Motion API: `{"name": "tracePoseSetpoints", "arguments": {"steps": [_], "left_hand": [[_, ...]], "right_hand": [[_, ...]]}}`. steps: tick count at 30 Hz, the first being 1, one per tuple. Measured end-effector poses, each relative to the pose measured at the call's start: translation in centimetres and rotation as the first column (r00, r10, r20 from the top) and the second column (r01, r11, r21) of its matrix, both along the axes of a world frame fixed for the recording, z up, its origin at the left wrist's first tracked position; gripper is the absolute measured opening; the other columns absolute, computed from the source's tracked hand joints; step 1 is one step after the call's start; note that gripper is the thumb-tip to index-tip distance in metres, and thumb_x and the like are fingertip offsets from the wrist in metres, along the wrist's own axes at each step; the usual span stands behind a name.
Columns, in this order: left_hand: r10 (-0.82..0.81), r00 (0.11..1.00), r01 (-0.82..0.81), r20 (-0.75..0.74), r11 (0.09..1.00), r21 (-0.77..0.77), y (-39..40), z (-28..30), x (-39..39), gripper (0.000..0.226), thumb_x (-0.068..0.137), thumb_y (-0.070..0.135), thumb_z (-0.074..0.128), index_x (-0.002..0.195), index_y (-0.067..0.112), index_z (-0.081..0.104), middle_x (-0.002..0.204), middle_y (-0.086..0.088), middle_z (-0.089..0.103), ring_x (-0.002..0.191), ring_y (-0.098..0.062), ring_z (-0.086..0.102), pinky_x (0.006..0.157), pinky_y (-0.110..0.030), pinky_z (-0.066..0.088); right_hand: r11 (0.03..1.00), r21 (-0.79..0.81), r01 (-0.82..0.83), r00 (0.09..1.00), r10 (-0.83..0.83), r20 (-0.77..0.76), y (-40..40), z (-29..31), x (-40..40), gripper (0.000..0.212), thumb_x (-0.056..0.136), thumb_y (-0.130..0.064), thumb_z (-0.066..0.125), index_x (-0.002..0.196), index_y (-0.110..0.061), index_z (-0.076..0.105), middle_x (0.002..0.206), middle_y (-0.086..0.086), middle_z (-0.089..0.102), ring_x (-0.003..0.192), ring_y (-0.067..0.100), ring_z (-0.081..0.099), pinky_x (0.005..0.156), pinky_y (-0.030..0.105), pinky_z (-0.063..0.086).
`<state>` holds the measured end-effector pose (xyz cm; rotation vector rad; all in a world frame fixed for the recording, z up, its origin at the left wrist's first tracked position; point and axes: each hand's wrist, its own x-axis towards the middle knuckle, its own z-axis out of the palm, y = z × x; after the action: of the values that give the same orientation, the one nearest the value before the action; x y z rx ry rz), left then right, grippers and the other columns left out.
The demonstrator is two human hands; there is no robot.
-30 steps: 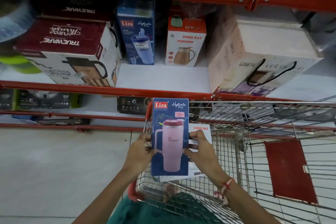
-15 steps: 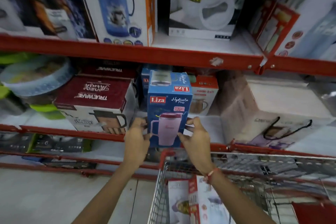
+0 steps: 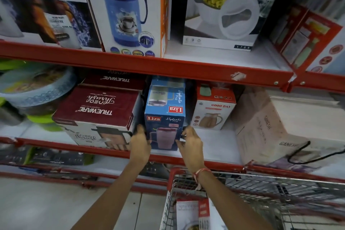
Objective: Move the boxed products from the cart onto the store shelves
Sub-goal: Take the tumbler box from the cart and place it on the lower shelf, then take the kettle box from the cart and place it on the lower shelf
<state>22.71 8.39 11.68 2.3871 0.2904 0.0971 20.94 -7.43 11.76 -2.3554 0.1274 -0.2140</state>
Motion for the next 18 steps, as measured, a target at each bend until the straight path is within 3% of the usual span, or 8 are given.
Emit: {"name": "tracePoseSetpoints", "arguments": {"steps": [7,12,15,18], "left_hand": [[-0.038,0.999,0.038,-0.033,0.999,0.014,0.7,-1.1,0.2,0.041,0.078,-0.002,0.063,0.113,-0.002,0.042,0.103,-0.026,0.067,0.097,-0.042,0.063,0.082,-0.05,0.053],[0.032,0.994,-0.026,0.101,0.998,-0.065,-0.5,-2.1,-2.4,0.048,0.076,-0.002,0.062,0.12,0.0,0.042,0.115,-0.024,0.056,0.106,-0.039,0.055,0.09,-0.049,0.05],[0.041,0.979,-0.019,0.198,0.994,-0.112,-2.6,-2.7,-5.4,0.054,0.075,-0.005,0.06,0.124,0.001,0.039,0.119,-0.019,0.047,0.107,-0.029,0.05,0.093,-0.038,0.048],[0.012,0.969,0.026,0.247,0.989,-0.147,-5.3,-3.7,-9.0,0.045,0.073,-0.003,0.062,0.115,-0.002,0.043,0.113,-0.018,0.048,0.103,-0.024,0.05,0.091,-0.032,0.046]], "right_hand": [[0.999,-0.047,-0.023,1.0,0.022,-0.017,0.0,-1.1,-0.2,0.027,0.083,-0.011,0.07,0.102,-0.009,0.051,0.108,0.011,0.066,0.092,0.026,0.068,0.081,0.036,0.06],[0.999,-0.004,-0.042,0.993,0.042,0.108,-1.8,-1.6,-3.3,0.013,0.089,-0.016,0.062,0.1,-0.013,0.055,0.105,0.003,0.064,0.081,0.015,0.068,0.071,0.028,0.06],[0.997,-0.049,-0.058,0.984,0.066,0.168,-3.3,-2.7,-6.9,0.006,0.089,-0.014,0.061,0.092,-0.012,0.056,0.093,0.002,0.063,0.069,0.014,0.063,0.062,0.026,0.055],[1.0,-0.016,-0.02,0.998,0.021,0.06,-5.9,-5.2,-11.0,0.007,0.09,-0.014,0.061,0.093,-0.009,0.057,0.092,0.005,0.065,0.07,0.017,0.063,0.063,0.028,0.056]]}}
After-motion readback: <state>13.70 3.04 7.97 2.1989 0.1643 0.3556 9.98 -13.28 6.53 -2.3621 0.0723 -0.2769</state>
